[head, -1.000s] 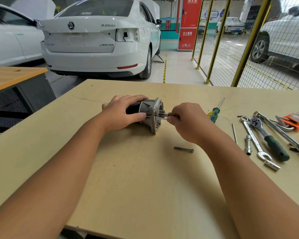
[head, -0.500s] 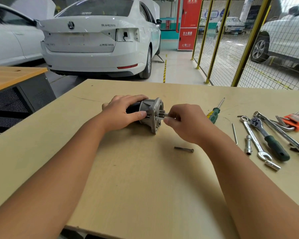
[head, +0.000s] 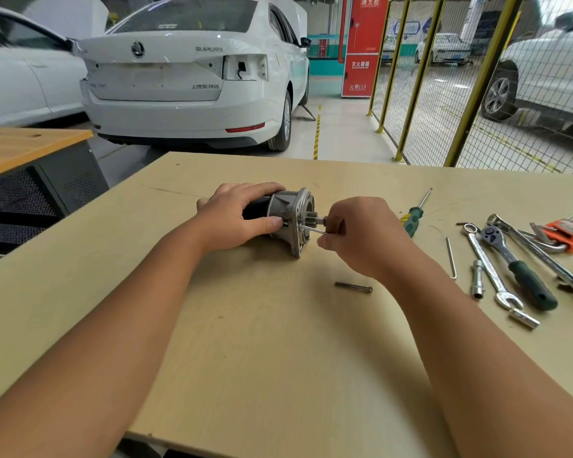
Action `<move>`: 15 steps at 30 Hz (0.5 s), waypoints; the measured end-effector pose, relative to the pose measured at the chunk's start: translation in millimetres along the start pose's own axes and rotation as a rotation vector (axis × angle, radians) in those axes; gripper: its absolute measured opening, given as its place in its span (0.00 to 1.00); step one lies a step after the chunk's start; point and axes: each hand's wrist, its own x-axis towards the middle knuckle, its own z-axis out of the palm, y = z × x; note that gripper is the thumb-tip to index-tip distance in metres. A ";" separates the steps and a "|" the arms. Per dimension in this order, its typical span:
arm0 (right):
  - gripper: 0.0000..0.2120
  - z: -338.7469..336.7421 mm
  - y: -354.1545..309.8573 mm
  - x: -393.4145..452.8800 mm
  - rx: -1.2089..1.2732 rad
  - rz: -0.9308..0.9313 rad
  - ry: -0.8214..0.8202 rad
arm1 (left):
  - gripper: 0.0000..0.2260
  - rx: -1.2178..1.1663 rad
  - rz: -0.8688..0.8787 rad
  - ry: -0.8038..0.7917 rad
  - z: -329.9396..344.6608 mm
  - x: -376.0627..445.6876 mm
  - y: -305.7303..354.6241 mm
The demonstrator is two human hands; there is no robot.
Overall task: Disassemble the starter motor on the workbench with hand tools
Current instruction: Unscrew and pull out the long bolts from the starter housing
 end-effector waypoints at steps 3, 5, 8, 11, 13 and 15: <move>0.10 0.6 0.2 -0.4 0.094 -0.025 -0.006 | 0.24 -0.006 0.003 0.003 0.1 -0.2 0.4; 0.14 -0.2 1.0 -0.1 0.116 -0.017 -0.017 | 0.25 -0.004 0.006 0.004 0.2 -0.2 0.7; 0.20 -2.2 1.5 0.9 0.080 0.002 -0.065 | 0.25 -0.008 0.001 0.003 -0.3 -0.3 0.4; 0.15 -2.8 0.9 1.1 0.016 -0.014 -0.064 | 0.24 -0.007 -0.002 0.001 -0.1 -0.3 -0.2; 0.11 -1.6 0.6 1.1 -0.020 -0.012 -0.048 | 0.25 -0.003 -0.003 -0.002 0.2 -0.3 -0.1; 0.09 -0.7 0.6 0.2 -0.045 0.007 -0.030 | 0.26 -0.002 -0.009 -0.004 -0.2 -0.1 0.0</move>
